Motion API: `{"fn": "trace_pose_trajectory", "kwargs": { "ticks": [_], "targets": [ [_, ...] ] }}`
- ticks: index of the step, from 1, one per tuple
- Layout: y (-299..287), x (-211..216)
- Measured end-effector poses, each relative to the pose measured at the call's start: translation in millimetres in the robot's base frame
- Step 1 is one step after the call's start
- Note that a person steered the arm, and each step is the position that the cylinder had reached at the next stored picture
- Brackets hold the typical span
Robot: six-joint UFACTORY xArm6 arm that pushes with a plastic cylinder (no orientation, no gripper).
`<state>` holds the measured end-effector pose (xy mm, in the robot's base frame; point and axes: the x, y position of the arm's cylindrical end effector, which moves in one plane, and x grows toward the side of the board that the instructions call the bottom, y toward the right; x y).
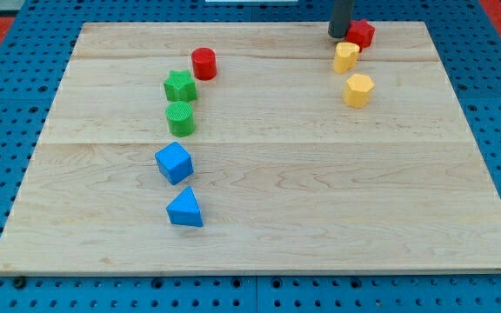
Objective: Touch the top right side of the red star
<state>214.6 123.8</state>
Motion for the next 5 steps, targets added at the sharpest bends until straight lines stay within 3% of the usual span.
{"fn": "trace_pose_trajectory", "kwargs": {
  "ticks": [1, 3, 5],
  "targets": [
    [-67.5, -22.2],
    [-5.0, -23.3],
    [3.9, -23.3]
  ]
}}
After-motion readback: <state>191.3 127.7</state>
